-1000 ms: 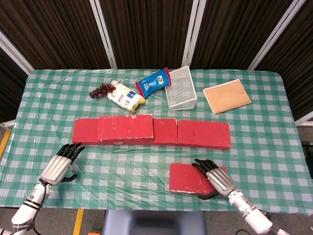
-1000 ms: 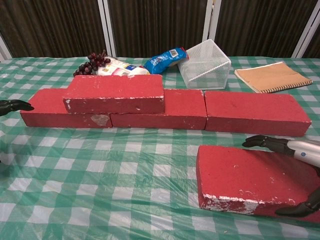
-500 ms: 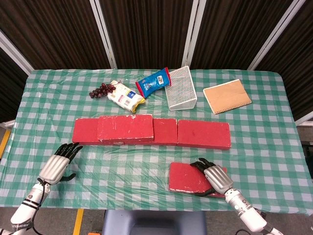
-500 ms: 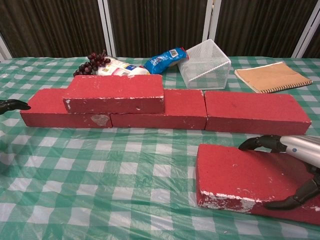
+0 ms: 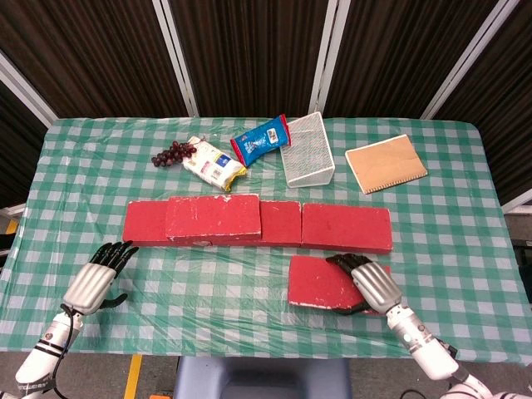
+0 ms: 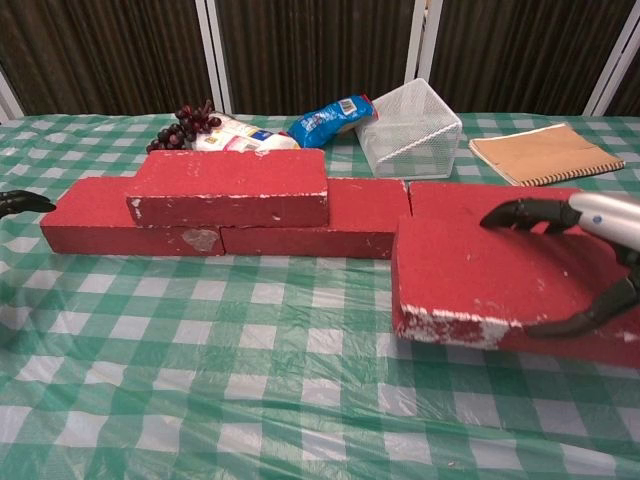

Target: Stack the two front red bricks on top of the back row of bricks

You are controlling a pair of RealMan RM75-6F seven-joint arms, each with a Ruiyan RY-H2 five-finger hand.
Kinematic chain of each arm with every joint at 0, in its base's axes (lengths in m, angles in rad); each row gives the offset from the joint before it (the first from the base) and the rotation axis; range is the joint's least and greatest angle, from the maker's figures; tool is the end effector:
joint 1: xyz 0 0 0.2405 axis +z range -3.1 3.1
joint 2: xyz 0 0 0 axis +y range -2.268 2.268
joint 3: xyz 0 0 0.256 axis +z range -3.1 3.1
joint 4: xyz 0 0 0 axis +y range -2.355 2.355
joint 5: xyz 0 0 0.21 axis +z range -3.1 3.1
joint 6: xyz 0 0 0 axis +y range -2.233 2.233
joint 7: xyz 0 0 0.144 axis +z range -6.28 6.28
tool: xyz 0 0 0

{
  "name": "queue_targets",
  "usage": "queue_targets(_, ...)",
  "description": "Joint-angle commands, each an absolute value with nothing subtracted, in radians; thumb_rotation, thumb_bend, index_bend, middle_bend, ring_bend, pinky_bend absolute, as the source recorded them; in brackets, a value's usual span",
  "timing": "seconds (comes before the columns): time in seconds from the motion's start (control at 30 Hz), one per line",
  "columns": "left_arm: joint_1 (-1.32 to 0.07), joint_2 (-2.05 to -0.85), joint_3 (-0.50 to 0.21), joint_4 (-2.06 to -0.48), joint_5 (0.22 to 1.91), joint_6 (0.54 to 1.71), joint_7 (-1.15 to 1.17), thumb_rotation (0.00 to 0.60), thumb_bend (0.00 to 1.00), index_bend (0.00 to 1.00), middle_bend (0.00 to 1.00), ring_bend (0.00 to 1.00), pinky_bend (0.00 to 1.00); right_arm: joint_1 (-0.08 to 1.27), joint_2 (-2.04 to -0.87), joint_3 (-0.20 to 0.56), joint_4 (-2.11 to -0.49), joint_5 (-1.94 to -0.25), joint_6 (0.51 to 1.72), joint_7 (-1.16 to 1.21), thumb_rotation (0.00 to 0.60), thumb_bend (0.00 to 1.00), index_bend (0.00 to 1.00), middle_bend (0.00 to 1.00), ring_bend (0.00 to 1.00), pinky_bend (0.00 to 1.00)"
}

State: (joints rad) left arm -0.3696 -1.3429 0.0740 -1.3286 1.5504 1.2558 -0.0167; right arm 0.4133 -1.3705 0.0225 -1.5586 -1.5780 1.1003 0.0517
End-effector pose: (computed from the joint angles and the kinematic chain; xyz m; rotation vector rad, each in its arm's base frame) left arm -0.3017 0.2437 0.0634 -1.8073 -0.8736 -0.8401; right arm -0.2275 -0.2467 0.0250 1.8792 -1.1116 1.0451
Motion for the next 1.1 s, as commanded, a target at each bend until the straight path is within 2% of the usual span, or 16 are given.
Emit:
queue_targets(0.03,-0.364,-1.342,0.073,-1.335,1.556,1.262,0.000,0.600,0.23,0.00,0.00,0.00,0.07,0.485,-1.331,0.088,-1.557,-1.584,1.071,0.102,0.600,0.18,0.53,0.40,0.30,0.48)
queue_targets(0.23,-0.352,-1.342,0.063,-1.342,1.549,1.272,0.036,0.600,0.23,0.00,0.00,0.00,0.07,0.616,-1.278,0.172,-1.485,-1.604,1.003,0.232,0.600,0.18,0.54,0.41,0.31,0.48)
queue_targets(0.33,-0.348,-1.344,0.055,-1.343,1.542,1.275,0.051,0.600,0.24,0.00,0.00,0.00,0.07,0.685,-1.263,0.189,-1.434,-1.614,0.946,0.363,0.600,0.18,0.54,0.41,0.31,0.48)
queue_targets(0.6,-0.345,-1.360,0.030,-1.324,1.507,1.259,0.084,0.600,0.24,0.00,0.00,0.00,0.07,0.833,-1.288,0.166,-1.244,-1.634,0.796,0.549,0.600,0.18,0.52,0.41,0.31,0.48)
queue_targets(1.1,-0.346,-1.376,0.010,-1.294,1.491,1.242,0.082,0.600,0.24,0.00,0.00,0.00,0.07,0.890,-1.405,0.075,-0.999,-1.642,0.788,0.691,0.600,0.18,0.50,0.41,0.31,0.48)
